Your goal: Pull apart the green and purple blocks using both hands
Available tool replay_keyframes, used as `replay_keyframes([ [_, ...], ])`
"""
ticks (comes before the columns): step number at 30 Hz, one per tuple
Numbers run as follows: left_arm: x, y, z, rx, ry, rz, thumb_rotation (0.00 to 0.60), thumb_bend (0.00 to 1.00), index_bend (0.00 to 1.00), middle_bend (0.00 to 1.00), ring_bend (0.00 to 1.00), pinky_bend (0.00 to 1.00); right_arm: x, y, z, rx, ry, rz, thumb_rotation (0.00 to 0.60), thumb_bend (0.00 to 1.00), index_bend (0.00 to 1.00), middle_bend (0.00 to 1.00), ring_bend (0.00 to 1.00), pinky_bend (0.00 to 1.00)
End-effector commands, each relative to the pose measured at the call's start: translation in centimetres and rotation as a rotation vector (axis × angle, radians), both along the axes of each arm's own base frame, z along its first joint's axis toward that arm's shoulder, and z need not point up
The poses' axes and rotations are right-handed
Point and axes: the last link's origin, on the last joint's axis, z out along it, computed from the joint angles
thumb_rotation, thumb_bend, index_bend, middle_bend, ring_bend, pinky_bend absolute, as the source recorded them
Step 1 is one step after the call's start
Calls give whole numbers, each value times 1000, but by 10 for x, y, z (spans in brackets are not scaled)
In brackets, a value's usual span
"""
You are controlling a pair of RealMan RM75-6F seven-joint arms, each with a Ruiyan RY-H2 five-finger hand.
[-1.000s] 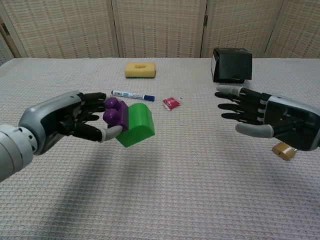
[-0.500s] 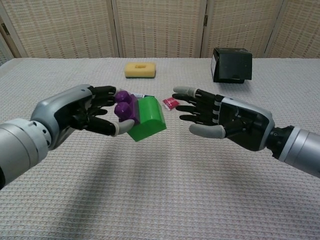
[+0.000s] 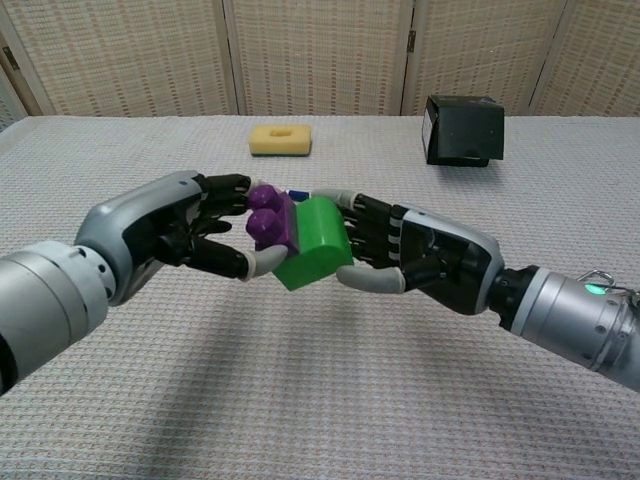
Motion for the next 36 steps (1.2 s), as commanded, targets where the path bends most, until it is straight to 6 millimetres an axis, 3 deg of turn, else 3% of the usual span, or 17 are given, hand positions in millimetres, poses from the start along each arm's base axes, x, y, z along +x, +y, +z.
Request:
replay_keyframes([
  [1, 0, 0, 0, 3, -4, -1, 600, 640, 873, 233, 0, 0, 2, 0, -3, 2, 5, 5, 600, 329, 60, 0, 0, 0],
  [5, 0, -2, -1, -6, -7, 2, 600, 640, 873, 234, 0, 0, 5, -1, -6, -7, -5, -6, 600, 329, 116, 0, 0, 0],
  [17, 2, -5, -2, -13, -13, 6, 600, 640, 873, 241, 0, 0, 13, 0, -10, -37, -33, -47, 600, 329, 482, 23, 72, 0],
  [21, 2, -6, -2, -14, -14, 8, 600, 640, 873, 241, 0, 0, 14, 0, -12, -53, -27, -63, 600, 329, 608, 83, 121, 0],
  [27, 4, -2, 2, 11, -20, 2, 600, 640, 873, 243, 0, 0, 15, 1, -11, -71, -9, -64, 600, 329, 935, 256, 244, 0],
  [29, 4, 2, 5, 33, -27, 7, 600, 639, 873, 246, 0, 0, 11, 2, -10, -85, 5, -63, 600, 329, 991, 304, 274, 0],
  [36, 3, 7, 9, 46, -29, 17, 600, 640, 873, 248, 0, 0, 4, 2, -10, -92, 22, -80, 600, 329, 1000, 323, 281, 0],
])
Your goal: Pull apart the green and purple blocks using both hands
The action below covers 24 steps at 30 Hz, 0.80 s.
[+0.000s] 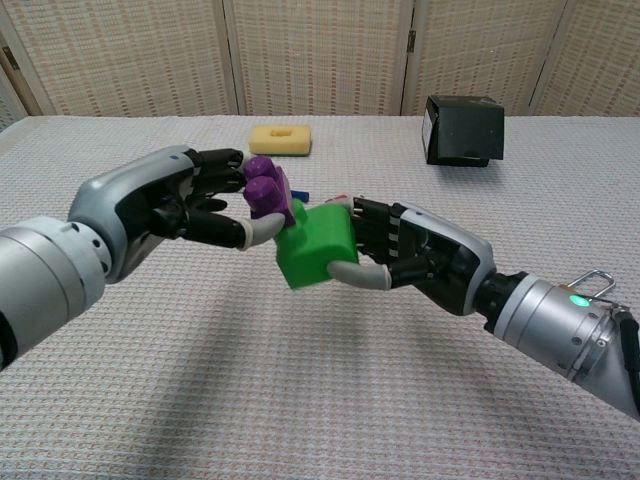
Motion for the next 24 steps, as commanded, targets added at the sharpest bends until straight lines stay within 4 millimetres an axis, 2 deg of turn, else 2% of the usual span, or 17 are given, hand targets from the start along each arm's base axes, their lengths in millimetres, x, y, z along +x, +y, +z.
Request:
replay_keyframes([
  [1, 0, 0, 0, -2, -2, 0, 600, 639, 873, 248, 0, 0, -1, -1, 0, 1, 2, -4, 600, 329, 1000, 324, 280, 0],
  [6, 1, 3, 7, 22, -16, -8, 600, 639, 873, 248, 0, 0, -6, -2, 4, -17, 8, -4, 600, 329, 1000, 324, 280, 0],
  [11, -7, 7, 15, 47, 1, -5, 600, 640, 873, 249, 0, 0, -18, -8, 22, -82, 36, -6, 600, 330, 1000, 323, 278, 0],
  [15, -32, 11, 18, 58, 55, 20, 600, 639, 873, 251, 0, 0, -34, -16, 47, -200, 158, 31, 600, 329, 1000, 323, 279, 0],
  [19, -60, 17, 14, 31, 101, 28, 600, 638, 875, 252, 0, 0, -54, -24, 74, -366, 398, 76, 600, 329, 1000, 323, 278, 0],
  [24, -91, 27, 2, 3, 155, -3, 600, 636, 878, 254, 0, 0, -77, -23, 97, -489, 686, 108, 600, 329, 1000, 323, 232, 0],
])
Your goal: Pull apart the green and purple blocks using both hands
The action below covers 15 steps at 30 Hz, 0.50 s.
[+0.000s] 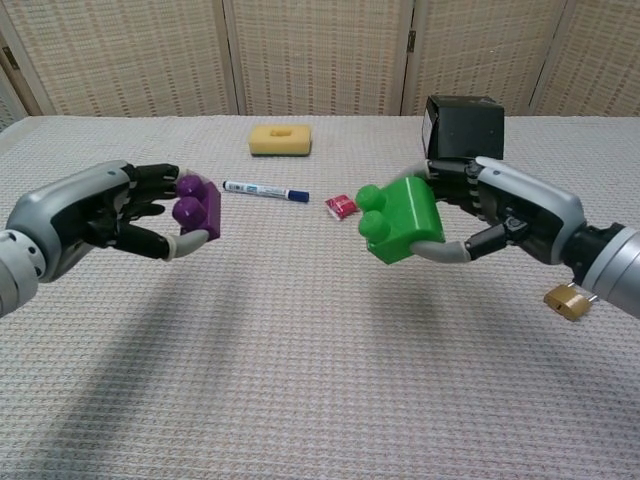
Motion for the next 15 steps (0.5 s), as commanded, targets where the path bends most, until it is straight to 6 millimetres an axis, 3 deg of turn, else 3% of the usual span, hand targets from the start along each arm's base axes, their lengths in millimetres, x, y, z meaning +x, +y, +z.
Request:
replay_keyframes([
  [1, -30, 8, -13, -41, 32, -13, 600, 636, 878, 254, 0, 0, -33, 0, 36, -167, 342, -7, 600, 329, 1000, 323, 223, 0],
  [8, -60, 17, -41, -97, 1, 23, 600, 636, 879, 260, 0, 0, -41, 5, 42, -174, 471, -25, 600, 330, 1000, 315, 202, 0],
  [15, -67, 24, -53, -103, 23, -5, 600, 636, 876, 261, 0, 0, -45, -1, 31, -160, 517, -31, 600, 328, 990, 293, 186, 0],
])
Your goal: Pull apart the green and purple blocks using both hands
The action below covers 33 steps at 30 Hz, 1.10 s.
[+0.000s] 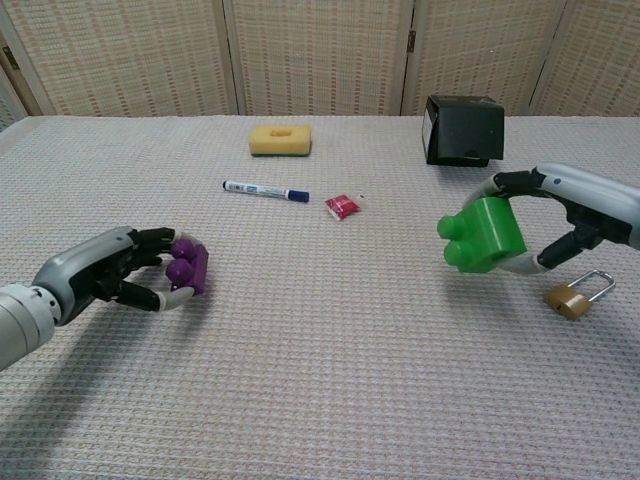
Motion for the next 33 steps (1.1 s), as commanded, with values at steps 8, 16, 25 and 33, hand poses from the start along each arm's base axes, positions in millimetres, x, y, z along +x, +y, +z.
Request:
replay_keyframes([
  [8, 4, 2, -1, -33, 11, -45, 600, 605, 132, 55, 0, 0, 0, -8, -8, 95, -9, -2, 600, 329, 76, 18, 20, 0],
  [16, 9, 0, 8, -40, 43, -109, 600, 519, 0, 0, 0, 0, -2, -9, 4, 135, -19, -7, 600, 329, 0, 0, 0, 0],
  [25, -16, -8, 55, 40, 230, -292, 600, 497, 0, 0, 0, 0, -13, 25, 47, -37, 28, 85, 600, 330, 0, 0, 0, 0],
  [33, -83, -41, 147, 225, 640, -346, 600, 502, 0, 0, 0, 0, -40, 83, 98, -444, 415, 0, 600, 330, 0, 0, 0, 0],
])
